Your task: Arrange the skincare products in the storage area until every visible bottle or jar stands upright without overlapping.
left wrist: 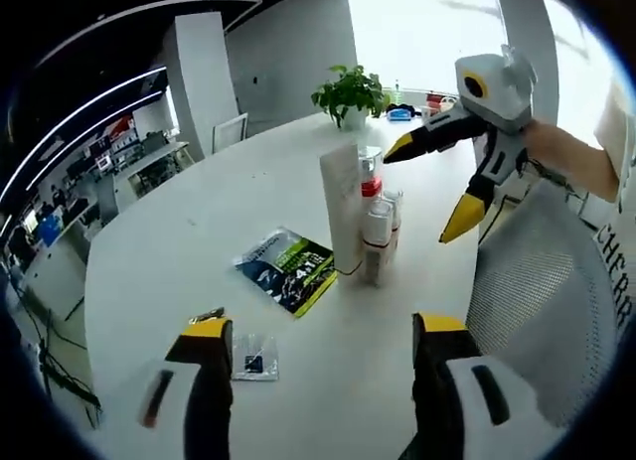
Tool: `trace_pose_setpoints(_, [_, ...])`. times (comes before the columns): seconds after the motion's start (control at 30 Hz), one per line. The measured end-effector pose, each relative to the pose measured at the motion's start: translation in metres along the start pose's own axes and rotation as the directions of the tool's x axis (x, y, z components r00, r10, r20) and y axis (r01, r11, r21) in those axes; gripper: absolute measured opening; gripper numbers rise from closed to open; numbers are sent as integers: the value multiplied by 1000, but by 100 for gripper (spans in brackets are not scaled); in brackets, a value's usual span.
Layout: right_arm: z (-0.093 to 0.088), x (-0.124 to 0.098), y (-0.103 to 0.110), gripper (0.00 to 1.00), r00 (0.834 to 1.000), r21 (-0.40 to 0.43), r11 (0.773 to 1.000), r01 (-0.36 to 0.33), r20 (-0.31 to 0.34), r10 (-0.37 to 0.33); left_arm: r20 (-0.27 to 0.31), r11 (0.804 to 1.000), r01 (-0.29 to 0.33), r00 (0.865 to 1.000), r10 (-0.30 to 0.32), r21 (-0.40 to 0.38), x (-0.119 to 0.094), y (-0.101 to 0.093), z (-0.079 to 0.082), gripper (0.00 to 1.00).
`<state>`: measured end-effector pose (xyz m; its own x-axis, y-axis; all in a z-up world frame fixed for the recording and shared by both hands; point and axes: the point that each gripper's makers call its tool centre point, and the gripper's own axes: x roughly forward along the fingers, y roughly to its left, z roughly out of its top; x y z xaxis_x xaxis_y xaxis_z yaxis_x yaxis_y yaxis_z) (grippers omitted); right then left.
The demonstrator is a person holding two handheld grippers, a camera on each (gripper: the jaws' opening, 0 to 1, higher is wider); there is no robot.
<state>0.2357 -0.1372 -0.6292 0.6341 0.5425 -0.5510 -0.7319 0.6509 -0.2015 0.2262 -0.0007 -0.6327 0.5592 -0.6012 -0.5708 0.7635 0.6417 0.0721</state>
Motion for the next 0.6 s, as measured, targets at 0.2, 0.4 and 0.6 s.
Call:
trace_pose_setpoints(0.2, [10,-5,1,83,1000,-7,1000,4,18,-4,10,1000,-13,1000,14,-7,-6,2,1,76])
trace_pose_setpoints(0.4, [22,-11,4,88,999,-9,1000,4,50,-3,20,1000,-25,999,25,-16,-12,7,0,80])
trace_pose_setpoints(0.6, [28,-13,4,92,998,-2,1000,10,68,-10,22,999,-29,999,30,-33,-11,8,1,84])
